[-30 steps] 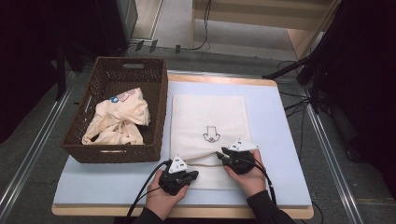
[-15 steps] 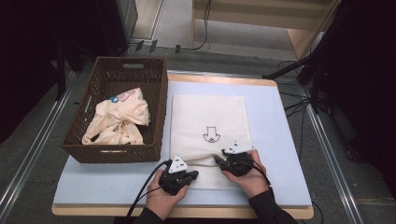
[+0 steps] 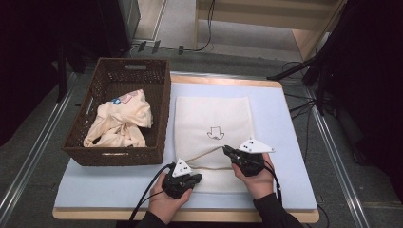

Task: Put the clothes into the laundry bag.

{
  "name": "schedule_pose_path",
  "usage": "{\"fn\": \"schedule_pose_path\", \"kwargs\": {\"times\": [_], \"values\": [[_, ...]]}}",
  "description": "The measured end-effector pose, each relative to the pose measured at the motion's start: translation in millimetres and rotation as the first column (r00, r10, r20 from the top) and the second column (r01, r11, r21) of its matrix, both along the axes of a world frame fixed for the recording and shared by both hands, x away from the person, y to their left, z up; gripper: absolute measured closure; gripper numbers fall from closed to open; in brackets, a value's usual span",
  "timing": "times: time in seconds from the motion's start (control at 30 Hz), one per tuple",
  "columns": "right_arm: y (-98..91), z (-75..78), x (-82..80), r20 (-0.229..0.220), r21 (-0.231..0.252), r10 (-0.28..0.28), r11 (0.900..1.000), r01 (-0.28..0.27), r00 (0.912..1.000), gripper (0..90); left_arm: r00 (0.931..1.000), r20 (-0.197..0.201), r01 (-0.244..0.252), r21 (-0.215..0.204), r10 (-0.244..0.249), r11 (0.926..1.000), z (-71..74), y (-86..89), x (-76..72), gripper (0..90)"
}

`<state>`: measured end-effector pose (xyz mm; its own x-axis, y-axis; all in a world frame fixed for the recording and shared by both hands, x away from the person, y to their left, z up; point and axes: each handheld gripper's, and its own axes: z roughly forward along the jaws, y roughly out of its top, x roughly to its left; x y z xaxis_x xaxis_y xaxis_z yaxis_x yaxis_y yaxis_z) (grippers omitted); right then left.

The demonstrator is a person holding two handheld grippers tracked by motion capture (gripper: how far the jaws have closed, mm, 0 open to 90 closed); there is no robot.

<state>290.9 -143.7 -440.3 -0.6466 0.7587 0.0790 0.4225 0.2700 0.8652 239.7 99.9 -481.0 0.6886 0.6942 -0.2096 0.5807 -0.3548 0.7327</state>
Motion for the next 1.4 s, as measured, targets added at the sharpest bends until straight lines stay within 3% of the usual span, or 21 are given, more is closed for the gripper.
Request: {"fn": "schedule_pose_path", "kwargs": {"times": [0.23, 0.33, 0.4, 0.43, 0.5, 0.6, 0.8, 0.9, 1.0, 1.13, 1.23, 1.3, 1.4], "values": [[-4.9, 9.1, -1.4, 0.026, 0.064, -0.018, 0.9978, 0.016, 0.9995, 88.2, 1.0000, 0.002, 0.001, 0.001, -0.001, 1.0000, 0.0, -0.1, -0.1, 90.0], [-3.6, 7.8, -1.5, 0.026, 0.054, -0.020, 0.9984, 0.018, 0.9995, 88.2, 1.0000, -0.005, 0.001, -0.007, -0.001, 1.0000, -0.1, 0.7, 0.7, 89.9], [-2.7, 5.7, -1.4, 0.024, 0.040, -0.020, 0.9990, 0.019, 0.9995, 88.2, 0.9982, -0.042, 0.041, -0.060, -0.044, 0.9973, 0.7, 4.5, 3.6, 81.3], [-2.5, 4.9, -1.3, 0.024, 0.040, -0.022, 0.9990, 0.021, 0.9995, 88.2, 0.9973, -0.037, 0.060, -0.083, -0.063, 0.9948, 2.0, 6.6, 3.4, 77.2], [-2.4, 3.6, -1.1, 0.022, 0.036, -0.025, 0.9991, 0.024, 0.9995, 88.1, 0.9975, 0.010, 0.071, -0.114, -0.070, 0.9910, 6.8, 9.7, 0.1, 70.1], [-2.6, 2.2, -0.4, 0.022, 0.034, -0.026, 0.9991, 0.025, 0.9994, 88.1, 0.9950, 0.065, 0.084, -0.128, -0.076, 0.9882, 17.7, 11.2, -4.7, 56.3], [-3.4, 1.1, 0.4, 0.017, 0.032, -0.027, 0.9991, 0.026, 0.9995, 88.0, 0.9877, 0.116, 0.123, -0.166, -0.104, 0.9785, 44.4, 11.7, -9.3, 33.3], [-3.0, 0.3, 0.1, 0.016, 0.029, -0.024, 0.9993, 0.024, 0.9996, 88.0, 0.9803, 0.155, 0.150, -0.187, -0.122, 0.9709, 56.2, 16.2, -8.9, 20.8], [-2.6, -0.4, 0.2, 0.014, 0.026, -0.021, 0.9994, 0.021, 0.9997, 88.0, 0.9796, 0.172, 0.136, -0.186, -0.105, 0.9731, 67.1, 22.0, -4.6, 10.6], [-2.0, -1.4, 0.1, 0.009, 0.021, -0.021, 0.9996, 0.020, 0.9997, 88.0, 0.9816, 0.176, 0.109, -0.204, -0.073, 0.9728, 79.6, 30.2, 3.1, 9.0], [-2.0, -2.0, 0.1, 0.009, 0.018, -0.021, 0.9996, 0.021, 0.9997, 87.9, 0.9785, 0.198, 0.093, -0.174, -0.058, 0.9803, 88.9, 33.9, 8.0, 6.5], [-2.3, -2.4, 0.1, 0.009, 0.016, -0.019, 0.9997, 0.019, 0.9998, 87.9, 0.9778, 0.203, 0.090, -0.181, -0.053, 0.9793, 94.0, 36.5, 11.2, 2.1], [-2.2, -3.0, -0.2, 0.004, 0.018, -0.020, 0.9996, 0.020, 0.9998, 87.9, 0.9763, 0.214, 0.064, -0.164, -0.028, 0.9844, 101.2, 39.7, 17.2, 0.0]]}}
